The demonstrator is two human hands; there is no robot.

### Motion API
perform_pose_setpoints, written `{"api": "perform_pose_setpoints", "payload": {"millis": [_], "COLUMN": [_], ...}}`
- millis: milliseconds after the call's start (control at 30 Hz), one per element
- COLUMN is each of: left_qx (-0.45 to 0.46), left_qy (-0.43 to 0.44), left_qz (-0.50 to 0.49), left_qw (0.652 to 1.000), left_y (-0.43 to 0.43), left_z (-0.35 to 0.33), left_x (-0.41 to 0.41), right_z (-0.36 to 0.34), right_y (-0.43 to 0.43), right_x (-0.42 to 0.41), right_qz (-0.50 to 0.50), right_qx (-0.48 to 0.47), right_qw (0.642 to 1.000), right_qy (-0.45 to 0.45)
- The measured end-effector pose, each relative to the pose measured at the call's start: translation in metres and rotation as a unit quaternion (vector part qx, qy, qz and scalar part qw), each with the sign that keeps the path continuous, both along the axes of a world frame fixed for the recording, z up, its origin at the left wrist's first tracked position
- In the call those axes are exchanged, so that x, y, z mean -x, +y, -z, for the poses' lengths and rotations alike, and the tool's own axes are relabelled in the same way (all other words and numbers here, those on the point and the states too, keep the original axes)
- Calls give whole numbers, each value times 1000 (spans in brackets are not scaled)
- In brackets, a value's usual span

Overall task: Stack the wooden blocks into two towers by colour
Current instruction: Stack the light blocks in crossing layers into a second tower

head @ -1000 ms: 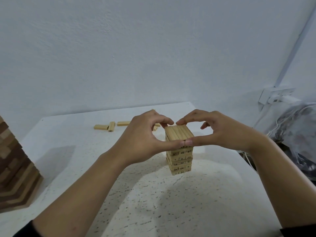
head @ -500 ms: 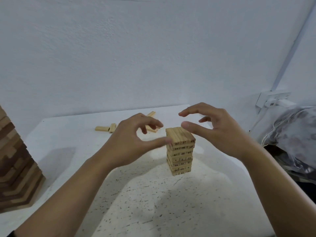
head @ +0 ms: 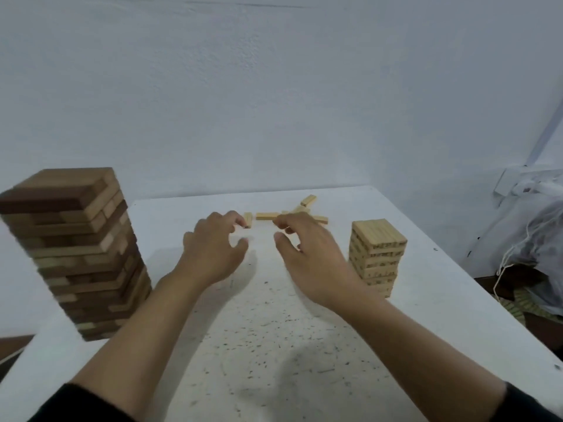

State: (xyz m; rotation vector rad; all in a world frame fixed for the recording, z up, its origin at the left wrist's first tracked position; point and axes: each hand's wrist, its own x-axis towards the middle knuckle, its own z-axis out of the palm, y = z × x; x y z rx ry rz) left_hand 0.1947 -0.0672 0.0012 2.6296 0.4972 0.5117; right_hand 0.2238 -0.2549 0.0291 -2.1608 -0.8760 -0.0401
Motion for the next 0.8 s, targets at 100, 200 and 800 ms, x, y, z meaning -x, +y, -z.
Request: {"api": "perform_pose_setpoints", "payload": {"millis": [100,200,800], "left_qx": [-48,-77,-125], "left_qy": [68,80,86], "left_qz": [-18,-15,33], "left_qw": [996,994,988], "left_y": [7,12,16], "left_z": [24,35,38], "left_x": [-11,-20,-63], "right_z": [18,32,57], "right_y": [30,50,97], "right_x": [-22,-42,-101], "right_qz": [34,67,124], "right_qx": [101,149,298], "right_qw": [993,986,943], "right_qy": [42,39,-81]}}
